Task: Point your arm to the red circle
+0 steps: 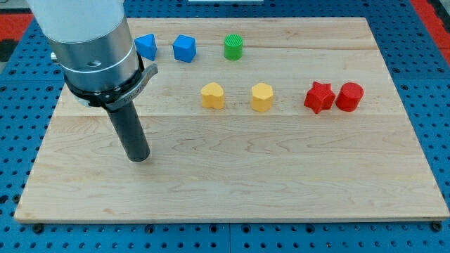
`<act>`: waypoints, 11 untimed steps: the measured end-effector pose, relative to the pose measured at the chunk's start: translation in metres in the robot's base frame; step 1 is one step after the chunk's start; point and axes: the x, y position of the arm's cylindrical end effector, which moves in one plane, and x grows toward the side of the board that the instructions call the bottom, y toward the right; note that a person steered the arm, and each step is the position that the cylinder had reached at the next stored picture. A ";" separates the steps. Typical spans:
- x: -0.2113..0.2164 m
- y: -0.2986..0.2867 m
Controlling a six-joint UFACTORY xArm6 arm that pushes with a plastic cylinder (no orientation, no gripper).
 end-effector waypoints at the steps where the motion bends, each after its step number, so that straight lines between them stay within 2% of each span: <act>1: 0.000 0.000; 4: 0.003 0.000; 5: 0.016 0.020; 6: 0.027 0.064; 8: 0.017 0.248; 9: -0.009 0.320; 10: -0.017 0.374; 11: -0.066 0.394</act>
